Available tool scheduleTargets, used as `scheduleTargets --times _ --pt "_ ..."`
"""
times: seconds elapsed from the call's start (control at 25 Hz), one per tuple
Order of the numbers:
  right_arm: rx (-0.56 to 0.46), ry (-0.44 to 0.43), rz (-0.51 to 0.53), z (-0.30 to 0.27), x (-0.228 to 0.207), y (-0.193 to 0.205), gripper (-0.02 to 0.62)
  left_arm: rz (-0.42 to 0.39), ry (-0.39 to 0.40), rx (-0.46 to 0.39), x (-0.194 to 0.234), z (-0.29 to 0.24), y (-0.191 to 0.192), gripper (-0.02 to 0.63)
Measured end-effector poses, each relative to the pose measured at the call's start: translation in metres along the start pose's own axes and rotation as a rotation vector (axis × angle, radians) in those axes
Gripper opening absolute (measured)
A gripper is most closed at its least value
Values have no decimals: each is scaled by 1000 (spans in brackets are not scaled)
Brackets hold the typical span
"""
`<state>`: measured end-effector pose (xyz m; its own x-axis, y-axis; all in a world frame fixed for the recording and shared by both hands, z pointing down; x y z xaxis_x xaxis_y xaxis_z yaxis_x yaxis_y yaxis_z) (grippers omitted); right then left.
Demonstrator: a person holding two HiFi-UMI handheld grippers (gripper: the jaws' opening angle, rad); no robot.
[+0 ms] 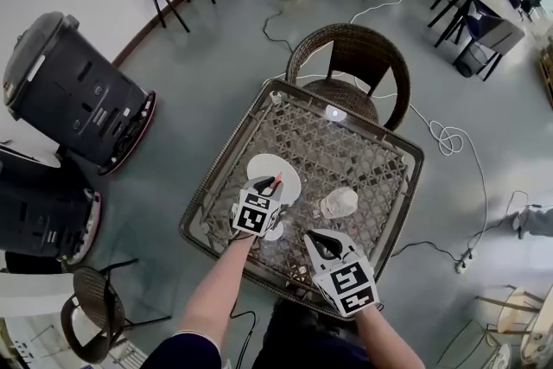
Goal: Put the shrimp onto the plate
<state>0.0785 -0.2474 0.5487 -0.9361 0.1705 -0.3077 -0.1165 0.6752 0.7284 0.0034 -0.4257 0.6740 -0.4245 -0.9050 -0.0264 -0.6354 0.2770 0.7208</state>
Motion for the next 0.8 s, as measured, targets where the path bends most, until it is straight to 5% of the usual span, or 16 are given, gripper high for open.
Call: scheduleTargets --times 0.64,0.8 --pt "58 22 -65 -4 -4 16 5 -47 50 188 13 -36 9 77" --pt "64 29 -65 -5 -5 17 5 -65 46 172 16 -41 5 77"
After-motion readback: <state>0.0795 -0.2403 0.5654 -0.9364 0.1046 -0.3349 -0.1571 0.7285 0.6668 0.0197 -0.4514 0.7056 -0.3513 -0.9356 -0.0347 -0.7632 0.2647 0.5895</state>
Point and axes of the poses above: the fingertips, and each gripper's own axes: z backward along the fingers, x to its left, y out of its underside, the point moved 7 cm from there along z, backward along the fingers, and after that the axes turned 11 degrees about -z, right-handed, at the moved point
